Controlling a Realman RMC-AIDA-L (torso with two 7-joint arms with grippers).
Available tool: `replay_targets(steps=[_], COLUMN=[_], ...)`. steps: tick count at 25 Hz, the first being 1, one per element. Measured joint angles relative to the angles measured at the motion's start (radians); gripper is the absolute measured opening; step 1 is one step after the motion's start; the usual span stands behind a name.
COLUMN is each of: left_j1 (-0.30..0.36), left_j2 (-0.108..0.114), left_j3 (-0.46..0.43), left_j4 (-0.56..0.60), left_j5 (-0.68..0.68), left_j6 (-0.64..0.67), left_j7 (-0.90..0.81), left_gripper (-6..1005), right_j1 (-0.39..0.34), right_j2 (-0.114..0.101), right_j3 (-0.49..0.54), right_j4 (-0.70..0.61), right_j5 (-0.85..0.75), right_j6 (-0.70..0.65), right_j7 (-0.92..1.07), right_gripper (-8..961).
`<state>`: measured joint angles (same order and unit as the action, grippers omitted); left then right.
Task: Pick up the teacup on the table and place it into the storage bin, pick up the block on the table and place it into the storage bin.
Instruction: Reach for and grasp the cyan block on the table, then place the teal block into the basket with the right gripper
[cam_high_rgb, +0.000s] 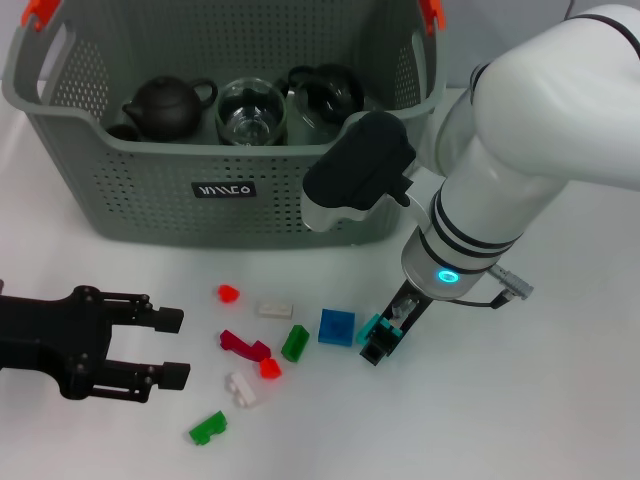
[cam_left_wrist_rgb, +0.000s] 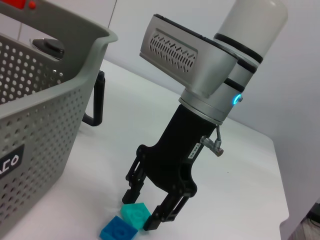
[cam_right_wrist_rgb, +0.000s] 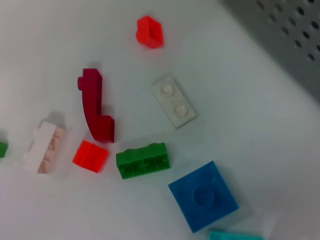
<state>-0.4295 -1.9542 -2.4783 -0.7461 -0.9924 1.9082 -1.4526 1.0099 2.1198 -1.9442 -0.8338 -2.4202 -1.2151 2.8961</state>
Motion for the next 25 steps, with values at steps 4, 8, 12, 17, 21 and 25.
replay_targets(steps=[4, 8, 12, 17, 21, 25], left_j1=[0.0, 0.0, 0.0, 0.0, 0.0, 0.0], left_j2=[0.0, 0.0, 0.0, 0.0, 0.0, 0.0], left_j3=[-0.001, -0.002, -0.002, -0.003, -0.004, -0.007], left_j4=[0.0, 0.001, 0.001, 0.001, 0.001, 0.001], left_j5=[0.0, 0.0, 0.0, 0.0, 0.001, 0.002], left_j6=[0.0, 0.0, 0.0, 0.0, 0.0, 0.0], left_j7=[0.0, 0.0, 0.0, 0.0, 0.0, 0.0], left_gripper=[740, 740, 740, 740, 741, 741], right_j1=[0.001, 0.001, 0.001, 0.001, 0.001, 0.001], right_j2=[0.0, 0.0, 0.0, 0.0, 0.0, -0.002], right_j3=[-0.001, -0.001, -0.003, -0.006, -0.007, -0.007], right_j4=[0.0, -0.003, -0.006, -0.009, -0.018, -0.023], right_j5=[0.002, 0.004, 0.004, 0.004, 0.004, 0.006], right_j6=[0.0, -0.001, -0.004, -0.009, -0.018, -0.022], right_j7=[0.0, 0.0, 0.0, 0.0, -0.003, -0.003], right_gripper=[619, 579, 566, 550, 521, 444])
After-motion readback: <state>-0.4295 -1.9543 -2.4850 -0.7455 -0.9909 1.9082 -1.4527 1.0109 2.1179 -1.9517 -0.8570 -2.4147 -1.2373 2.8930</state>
